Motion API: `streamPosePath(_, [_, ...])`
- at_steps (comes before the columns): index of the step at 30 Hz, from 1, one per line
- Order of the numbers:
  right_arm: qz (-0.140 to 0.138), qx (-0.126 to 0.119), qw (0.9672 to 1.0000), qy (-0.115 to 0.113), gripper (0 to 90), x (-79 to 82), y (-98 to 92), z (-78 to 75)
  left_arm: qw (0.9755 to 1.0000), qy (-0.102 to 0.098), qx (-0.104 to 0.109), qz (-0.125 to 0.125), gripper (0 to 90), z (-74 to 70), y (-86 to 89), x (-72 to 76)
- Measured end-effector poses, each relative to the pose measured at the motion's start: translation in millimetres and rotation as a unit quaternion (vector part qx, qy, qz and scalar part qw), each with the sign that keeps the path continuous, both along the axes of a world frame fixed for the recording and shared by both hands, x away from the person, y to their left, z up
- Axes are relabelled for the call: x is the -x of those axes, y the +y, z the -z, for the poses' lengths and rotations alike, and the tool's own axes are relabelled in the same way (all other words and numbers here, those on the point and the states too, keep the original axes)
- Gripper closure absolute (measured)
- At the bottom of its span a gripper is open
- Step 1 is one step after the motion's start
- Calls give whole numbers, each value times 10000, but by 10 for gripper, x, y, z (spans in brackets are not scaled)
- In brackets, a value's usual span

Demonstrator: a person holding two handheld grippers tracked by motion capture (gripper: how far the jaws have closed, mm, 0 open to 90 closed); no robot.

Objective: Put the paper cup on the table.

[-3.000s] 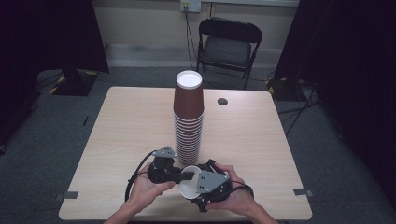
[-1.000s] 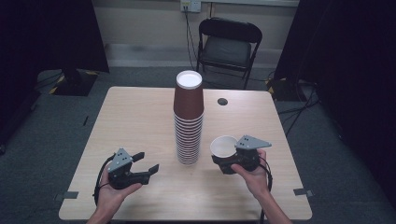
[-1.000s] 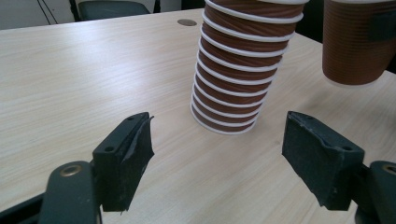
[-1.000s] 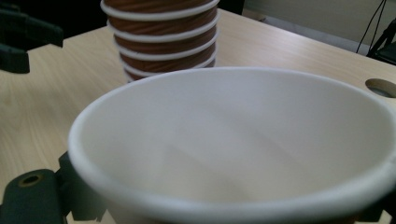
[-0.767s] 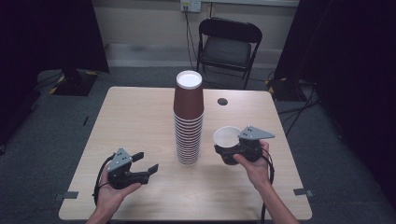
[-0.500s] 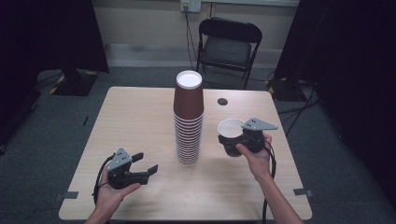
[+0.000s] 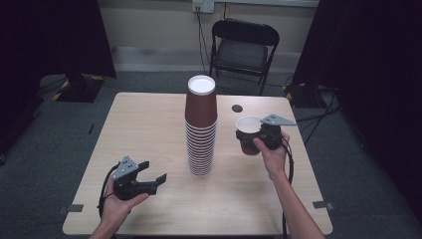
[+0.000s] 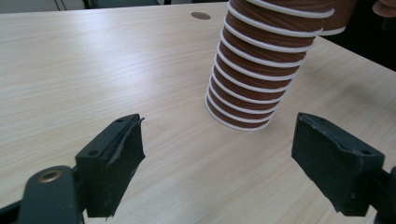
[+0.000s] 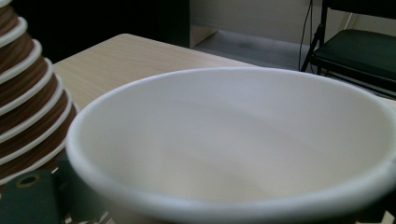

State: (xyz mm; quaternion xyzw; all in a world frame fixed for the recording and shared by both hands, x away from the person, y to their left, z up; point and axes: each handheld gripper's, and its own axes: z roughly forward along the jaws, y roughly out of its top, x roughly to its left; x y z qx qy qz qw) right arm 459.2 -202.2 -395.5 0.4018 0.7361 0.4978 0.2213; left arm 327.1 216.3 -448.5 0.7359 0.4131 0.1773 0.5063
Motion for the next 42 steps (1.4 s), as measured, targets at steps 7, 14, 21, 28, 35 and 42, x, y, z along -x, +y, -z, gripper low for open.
streamPosePath(7, [151, 22, 9998, 88, 95, -264, 59, 77, 10000, 24, -61, -21, 178, 9, -7, -12])
streamPosePath(14, [238, -6, 9995, 224, 95, -417, 94, 241, 9999, 51, -93, -26, 170, 28, -9, -10])
streamPosePath(21, [258, -33, 9994, 239, 94, -497, 161, 346, 9999, 46, -90, 31, 178, 48, -5, 1])
streamPosePath(28, [224, 10, 9995, 233, 93, -536, 279, 444, 9999, 36, -77, 91, 185, 47, -29, 1])
streamPosePath(35, [174, 36, 9994, 292, 93, -560, 343, 564, 9999, 40, -57, 83, 187, 52, -22, -6])
streamPosePath(42, [147, 62, 9998, 155, 90, -426, 330, 661, 9999, 27, -79, 114, 187, 52, -37, -1])
